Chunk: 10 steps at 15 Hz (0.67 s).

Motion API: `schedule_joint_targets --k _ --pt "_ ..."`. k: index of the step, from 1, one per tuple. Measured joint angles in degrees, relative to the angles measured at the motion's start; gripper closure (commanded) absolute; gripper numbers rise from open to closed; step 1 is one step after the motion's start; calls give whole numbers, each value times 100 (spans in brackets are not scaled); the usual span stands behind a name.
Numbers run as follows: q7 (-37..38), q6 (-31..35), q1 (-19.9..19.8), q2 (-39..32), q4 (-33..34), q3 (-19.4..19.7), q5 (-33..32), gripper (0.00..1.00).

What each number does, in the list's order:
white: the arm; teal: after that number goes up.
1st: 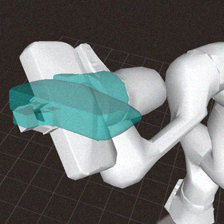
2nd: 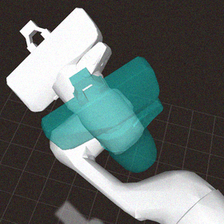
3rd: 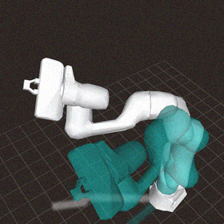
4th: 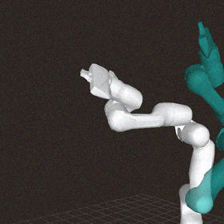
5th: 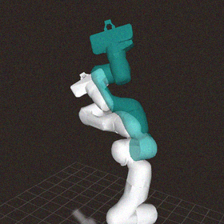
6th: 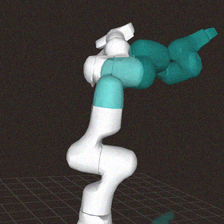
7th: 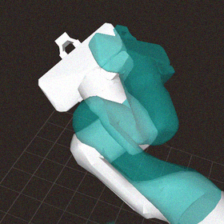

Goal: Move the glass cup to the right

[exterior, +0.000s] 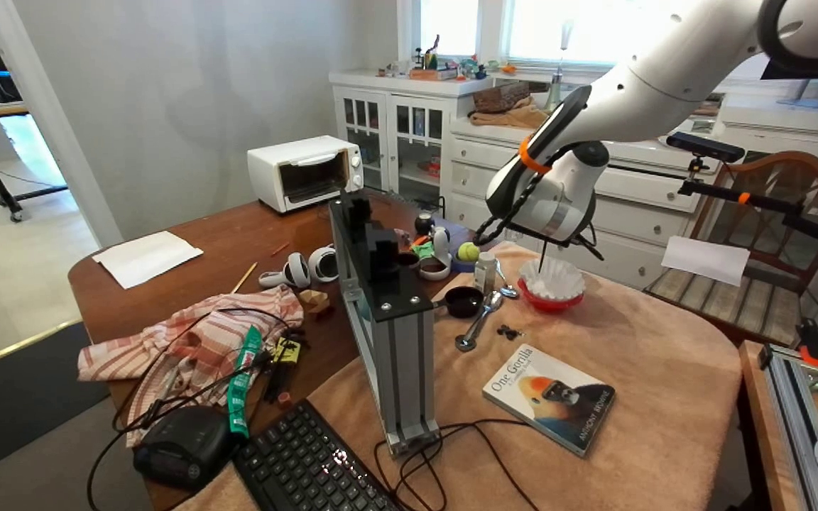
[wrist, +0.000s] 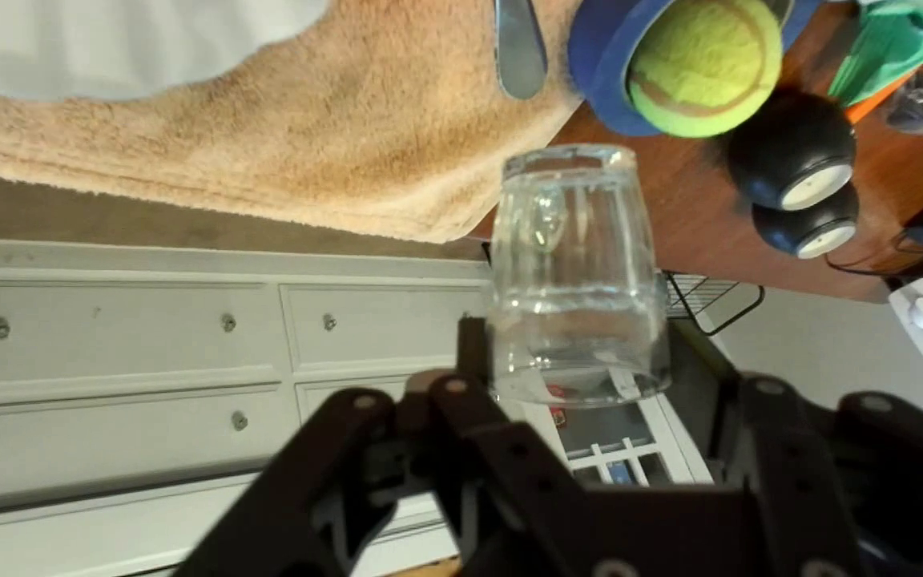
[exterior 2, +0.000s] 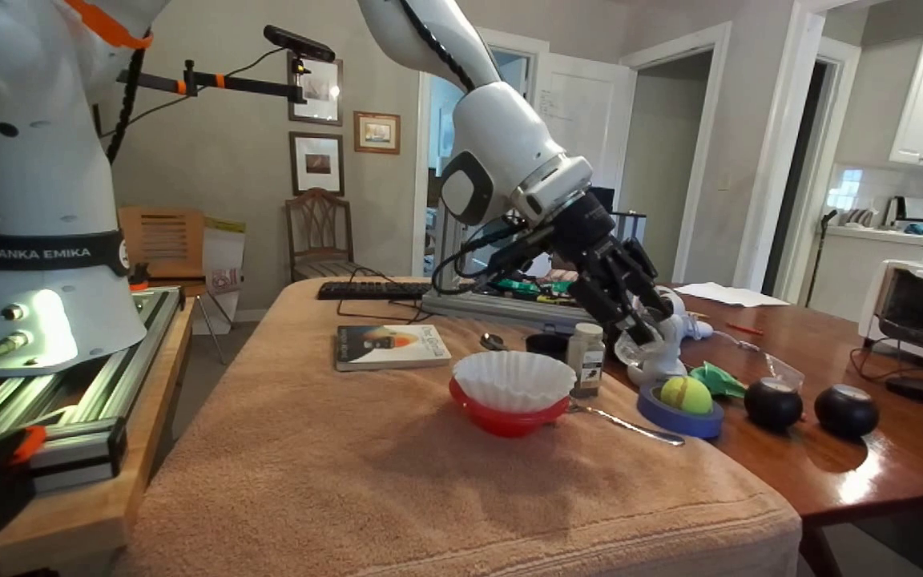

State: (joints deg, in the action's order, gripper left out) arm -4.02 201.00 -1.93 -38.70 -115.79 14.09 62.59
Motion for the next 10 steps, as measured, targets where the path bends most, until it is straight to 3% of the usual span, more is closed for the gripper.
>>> schedule_joint_targets --k 7,10 --pt "-489 -7 1135 -1541 1518 1382 1599 68" --pt "-1085 -6 1301 -2066 1928 1651 2479 68"
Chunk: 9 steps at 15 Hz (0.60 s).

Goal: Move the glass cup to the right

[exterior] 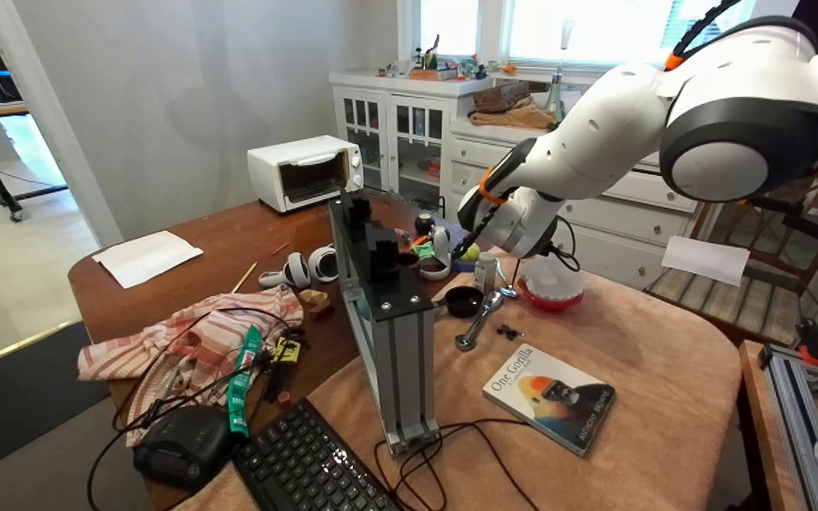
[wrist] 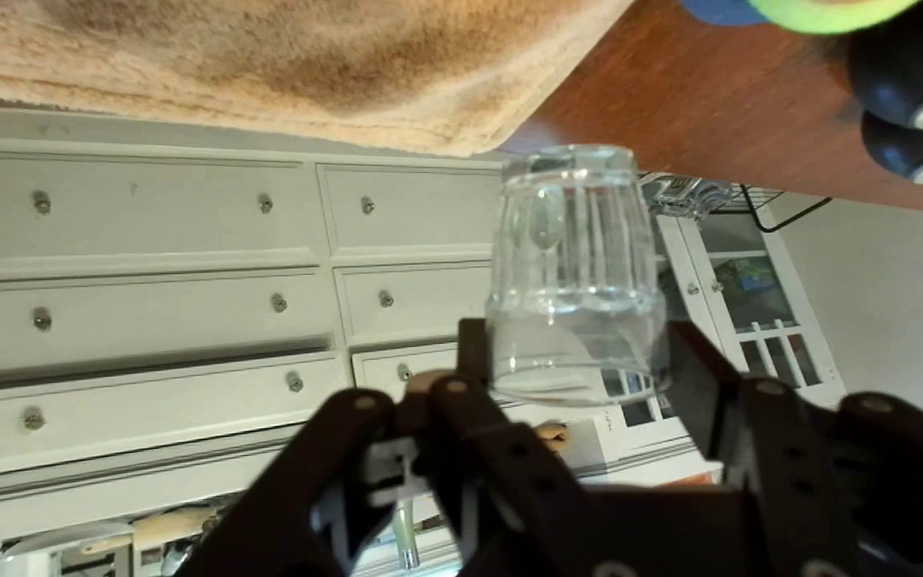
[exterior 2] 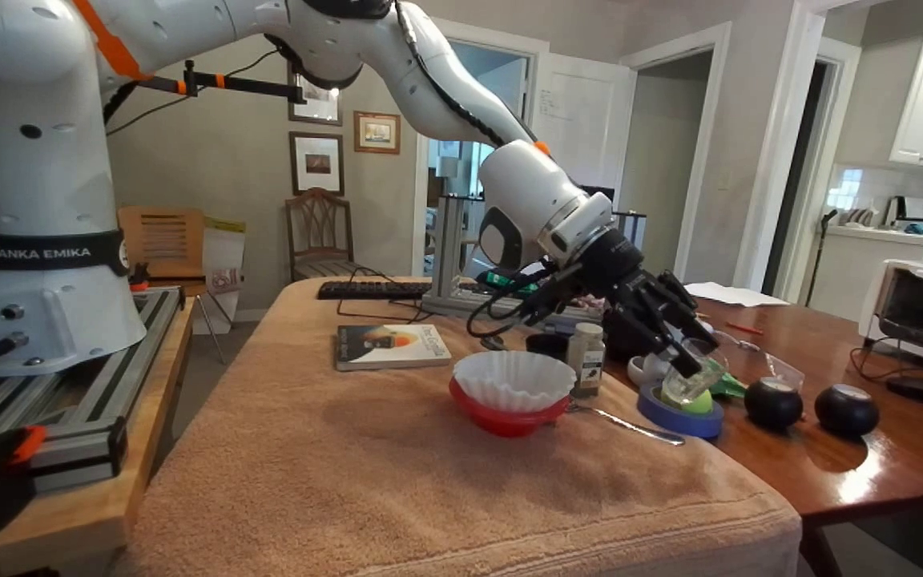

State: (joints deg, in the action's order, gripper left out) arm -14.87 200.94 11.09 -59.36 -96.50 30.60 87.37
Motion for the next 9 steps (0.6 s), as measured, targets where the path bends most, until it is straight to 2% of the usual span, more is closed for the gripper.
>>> schedule_joint_targets --k 2,4,9 --pt "-556 40 -108 -210 213 -26 478 68" --pt "-1120 237 -330 -288 447 -213 818 68" --pt "-2855 1235 -1072 -299 1528 -1213 1617 68"
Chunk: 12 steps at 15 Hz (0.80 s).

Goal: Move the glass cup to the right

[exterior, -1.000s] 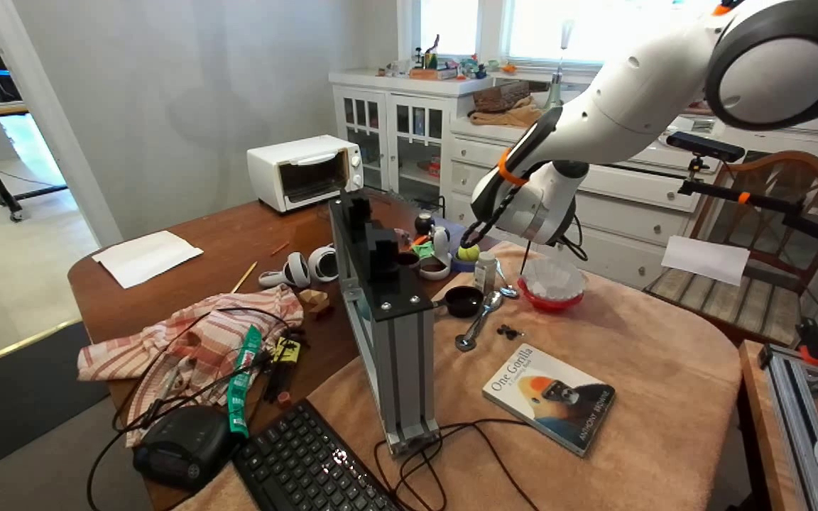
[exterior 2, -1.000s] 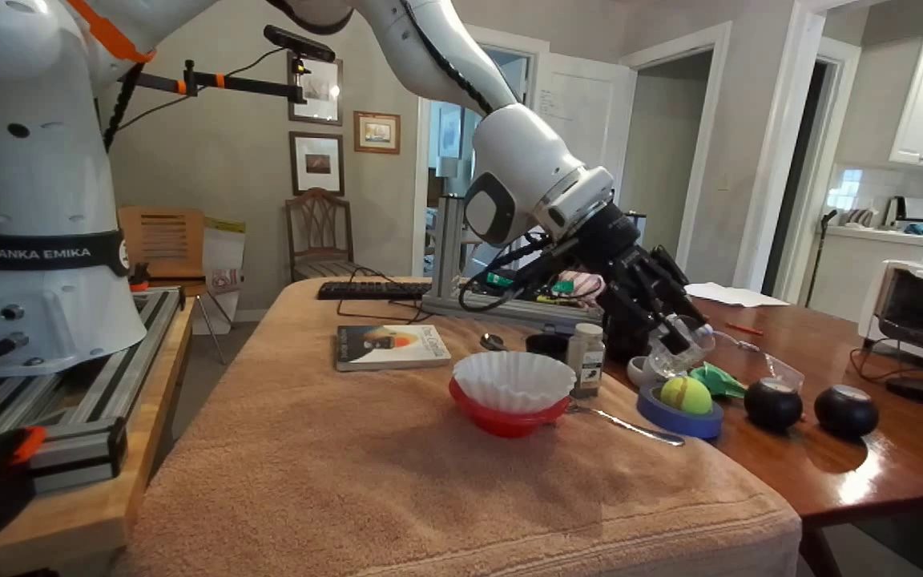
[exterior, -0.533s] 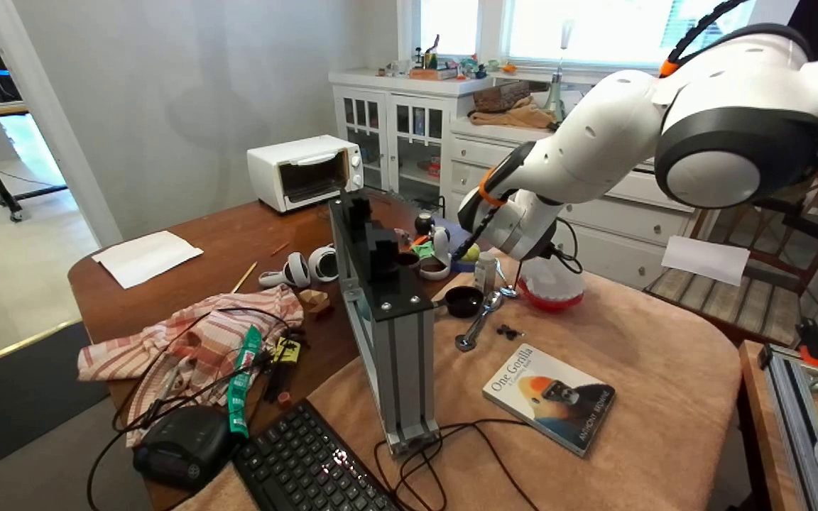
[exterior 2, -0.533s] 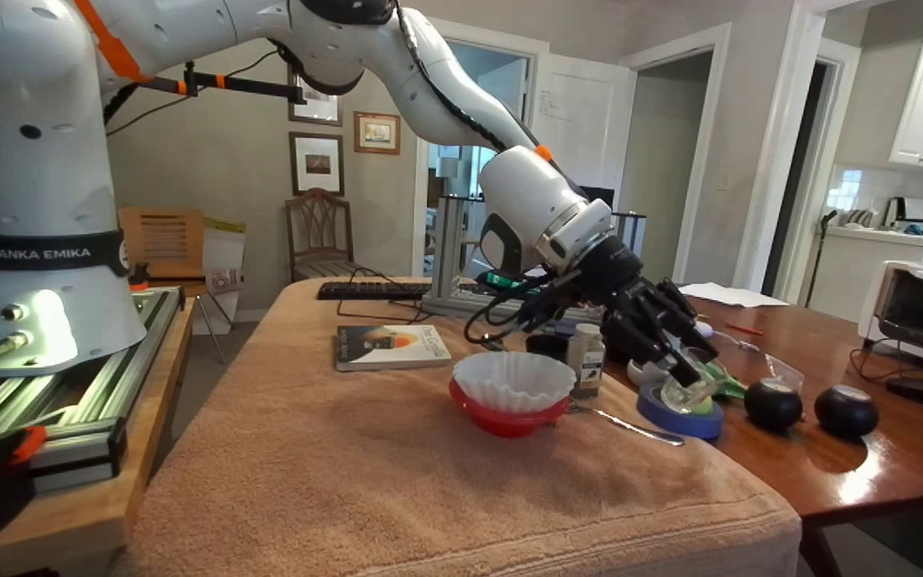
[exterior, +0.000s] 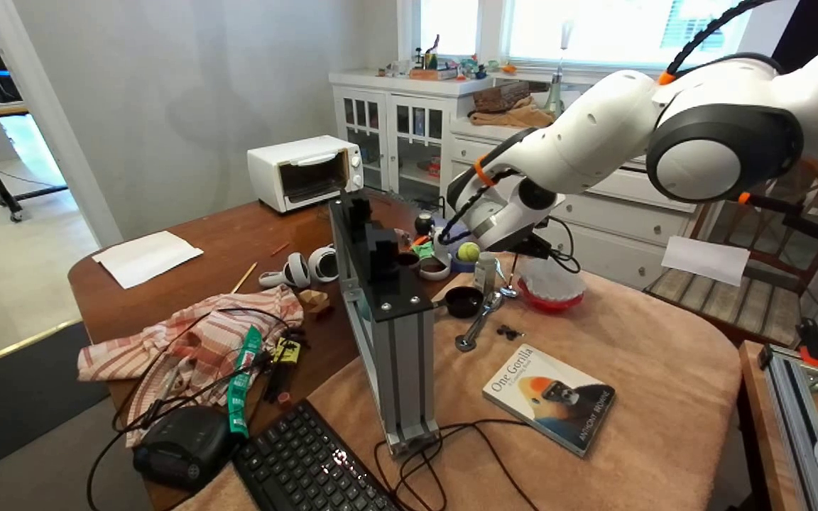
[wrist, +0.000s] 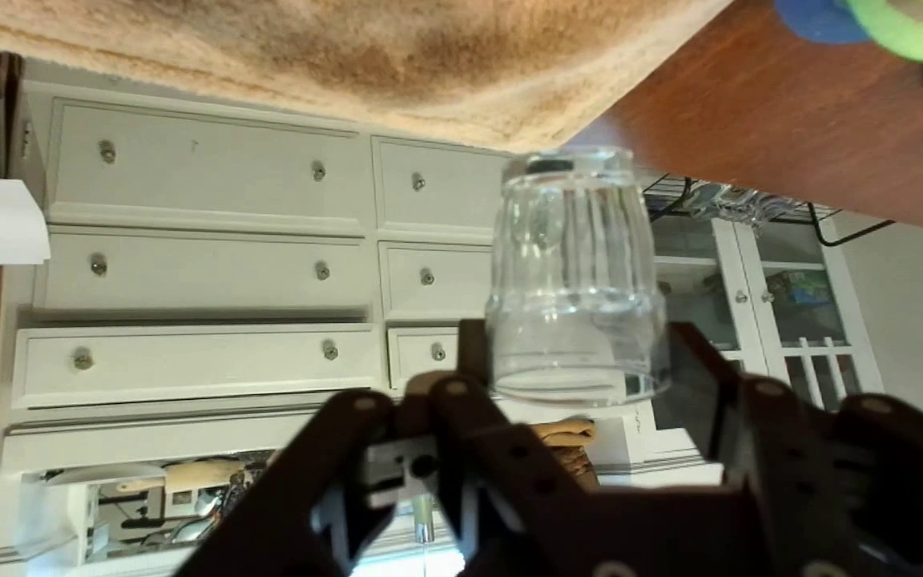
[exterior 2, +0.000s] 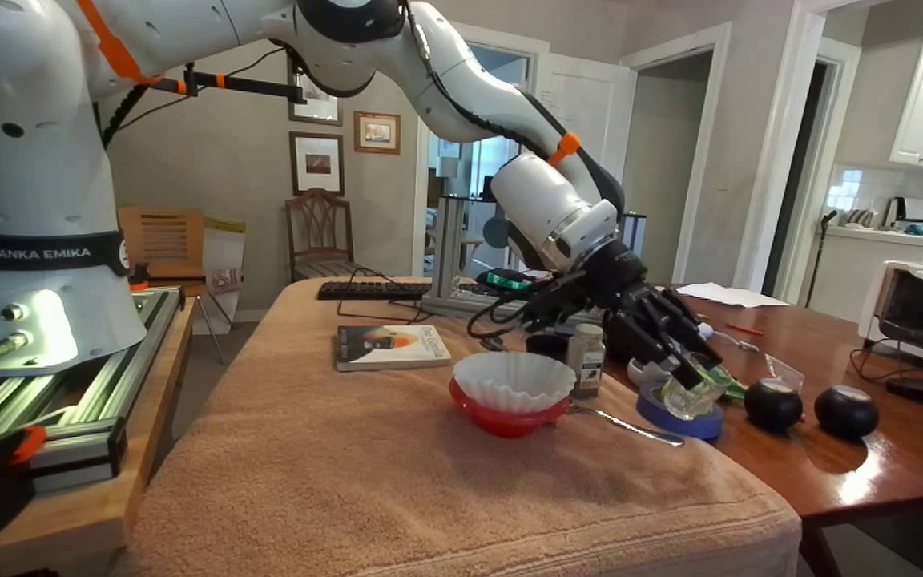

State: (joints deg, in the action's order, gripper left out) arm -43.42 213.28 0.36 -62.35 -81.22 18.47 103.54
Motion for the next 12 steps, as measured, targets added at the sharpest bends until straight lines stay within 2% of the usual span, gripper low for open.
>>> schedule_joint_targets --k 6,12 --pt "-1681 1046 -574 -199 1513 -1137 554 68" --pt "-2444 1701 -879 -823 2703 -1590 601 68"
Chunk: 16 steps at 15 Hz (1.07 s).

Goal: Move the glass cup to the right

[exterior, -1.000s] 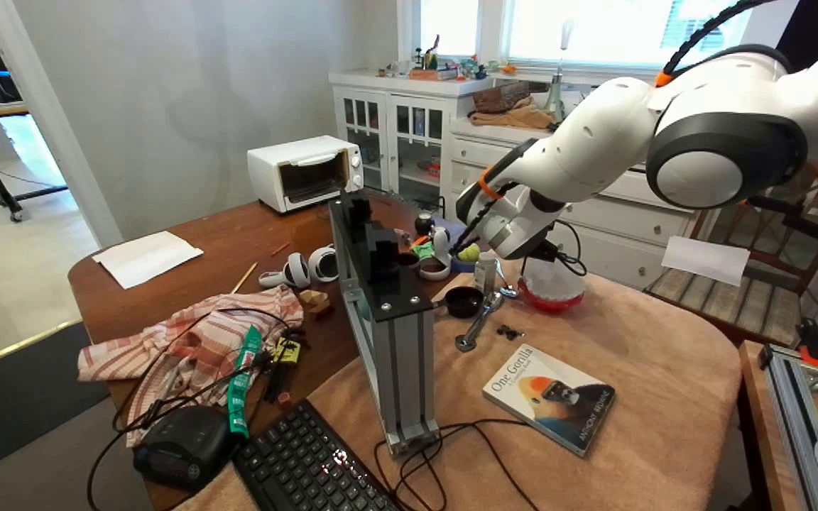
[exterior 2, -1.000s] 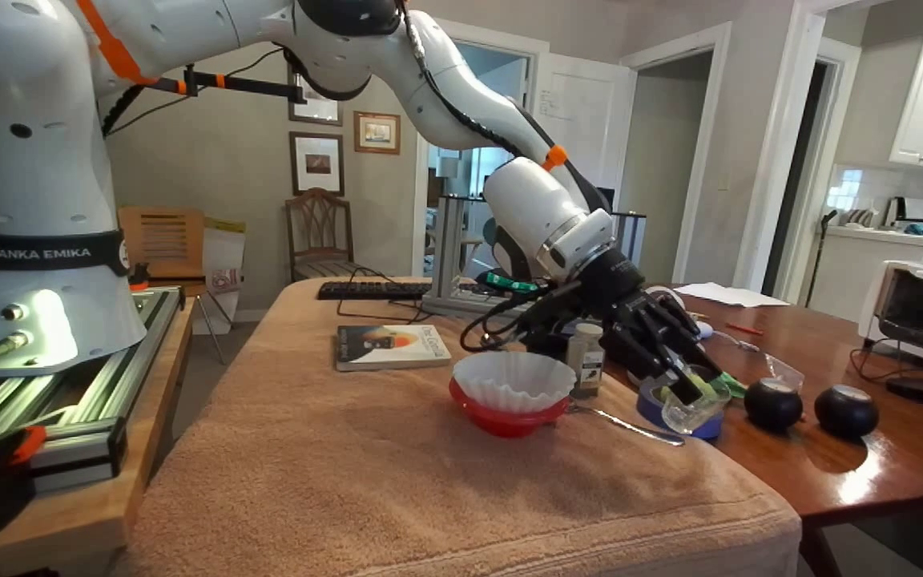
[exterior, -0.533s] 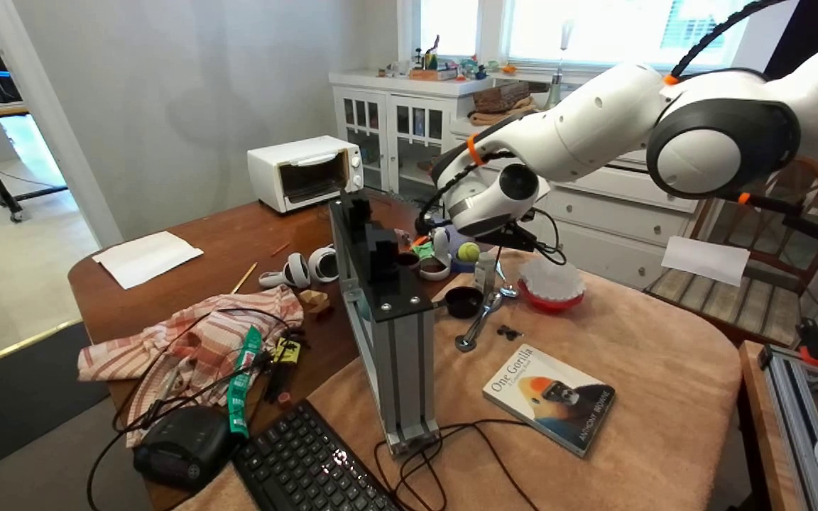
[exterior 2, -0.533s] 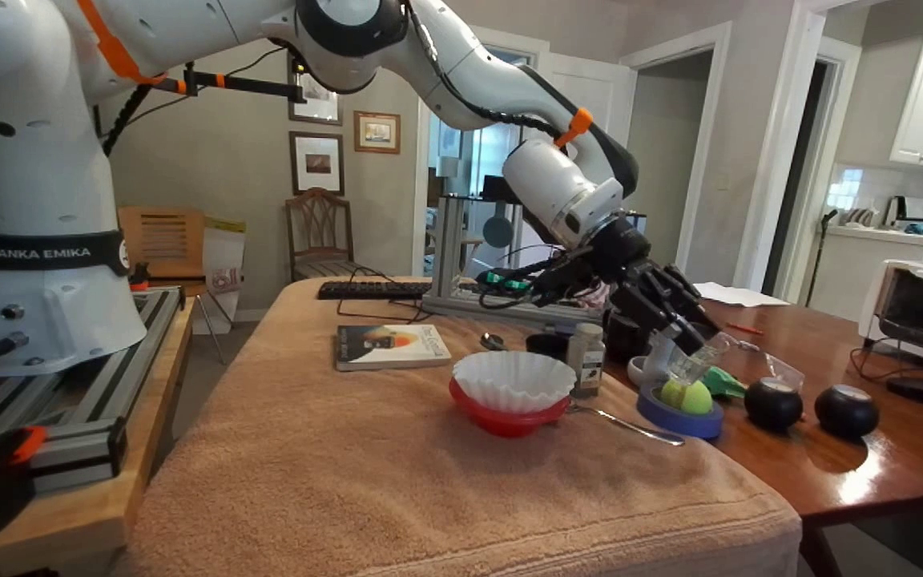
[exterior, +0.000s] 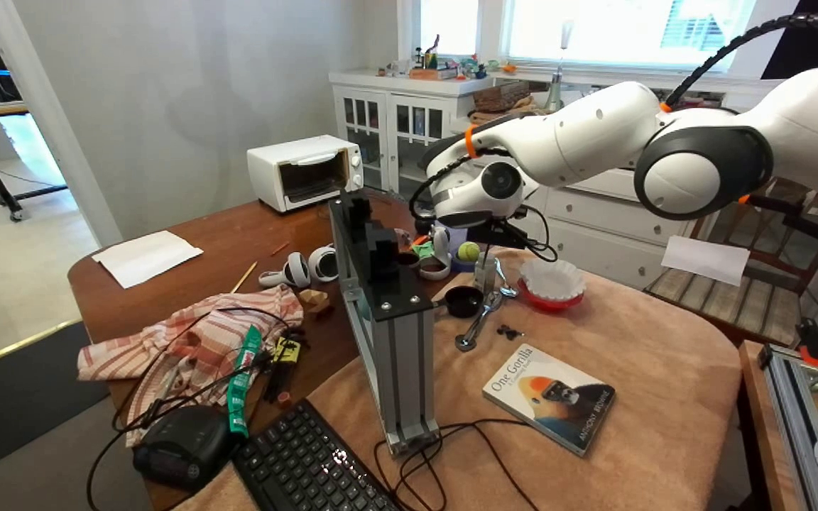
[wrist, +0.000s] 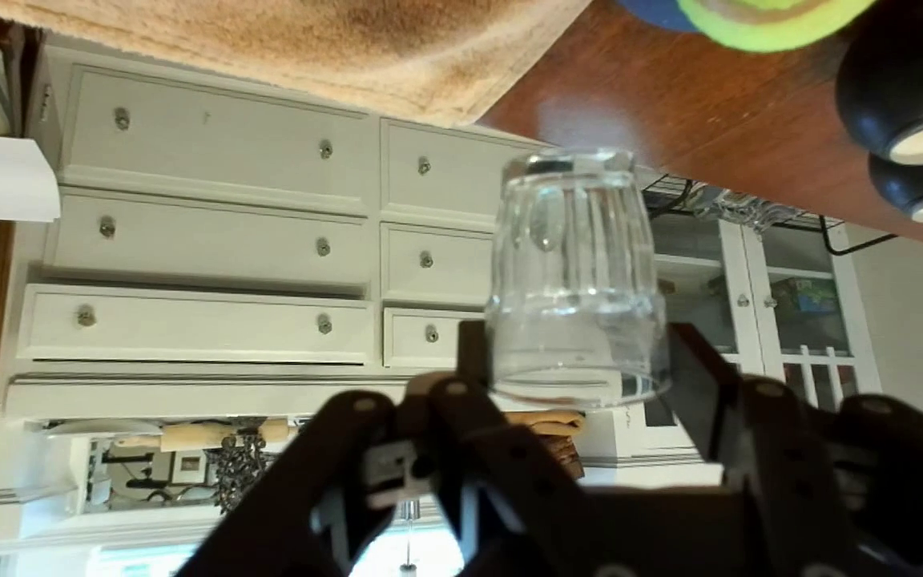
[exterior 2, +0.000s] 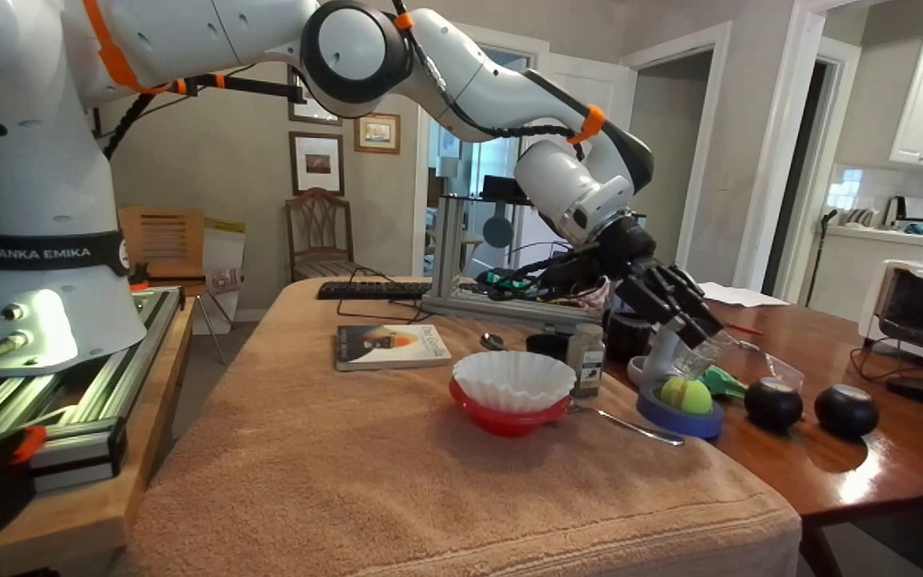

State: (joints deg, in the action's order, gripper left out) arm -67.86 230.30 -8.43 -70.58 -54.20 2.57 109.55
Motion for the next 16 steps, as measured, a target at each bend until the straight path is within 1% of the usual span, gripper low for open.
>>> schedule_joint_targets --k 3,7,12,16 --pt "-222 224 -99 -313 403 -155 0 68" --pt "-445 425 -224 -621 783 -380 2 68" --pt "-682 629 -349 -859 1110 -588 2 68" --pt "-714 727 -363 -1017 1306 -655 2 68"
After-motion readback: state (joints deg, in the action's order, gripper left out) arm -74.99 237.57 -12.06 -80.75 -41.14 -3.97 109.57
